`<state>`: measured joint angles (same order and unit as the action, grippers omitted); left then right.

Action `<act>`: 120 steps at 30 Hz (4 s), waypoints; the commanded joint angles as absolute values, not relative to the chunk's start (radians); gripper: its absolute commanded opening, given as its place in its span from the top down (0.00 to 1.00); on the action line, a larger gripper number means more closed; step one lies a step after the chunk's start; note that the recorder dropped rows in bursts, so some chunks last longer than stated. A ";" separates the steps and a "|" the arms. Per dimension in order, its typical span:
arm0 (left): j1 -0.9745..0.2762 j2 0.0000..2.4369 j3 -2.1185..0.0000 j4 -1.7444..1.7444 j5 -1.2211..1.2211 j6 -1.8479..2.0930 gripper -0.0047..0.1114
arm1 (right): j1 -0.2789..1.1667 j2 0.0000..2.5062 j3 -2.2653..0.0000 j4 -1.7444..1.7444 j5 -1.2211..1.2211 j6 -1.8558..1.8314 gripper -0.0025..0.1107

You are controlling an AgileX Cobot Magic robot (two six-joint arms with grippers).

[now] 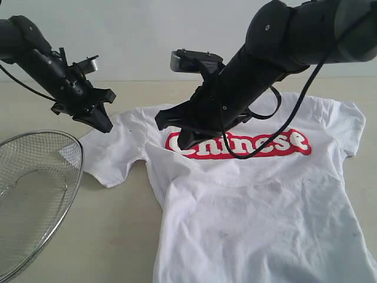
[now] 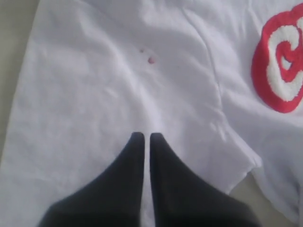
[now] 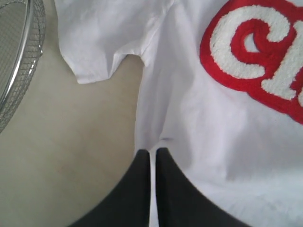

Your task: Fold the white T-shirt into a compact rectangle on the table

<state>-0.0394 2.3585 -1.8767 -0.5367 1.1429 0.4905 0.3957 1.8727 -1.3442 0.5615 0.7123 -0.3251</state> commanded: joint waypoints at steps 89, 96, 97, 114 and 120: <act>-0.050 2.649 -2.537 -0.538 1.221 0.359 0.92 | -0.030 2.465 -1.969 0.323 0.722 -0.217 0.98; -0.050 2.649 -2.537 -0.538 1.221 0.359 0.92 | -0.030 2.509 -2.025 0.297 0.708 -0.176 0.98; -0.050 2.649 -2.537 -0.538 1.221 0.359 0.92 | -0.030 2.519 -2.040 0.289 0.711 -0.168 0.98; -0.050 2.649 -2.537 -0.531 1.221 0.377 0.92 | -0.033 2.650 -2.317 0.223 0.829 -0.033 0.98; -0.050 2.649 -2.537 -0.531 1.221 0.384 0.92 | -0.040 2.616 -2.317 0.284 0.835 0.000 0.98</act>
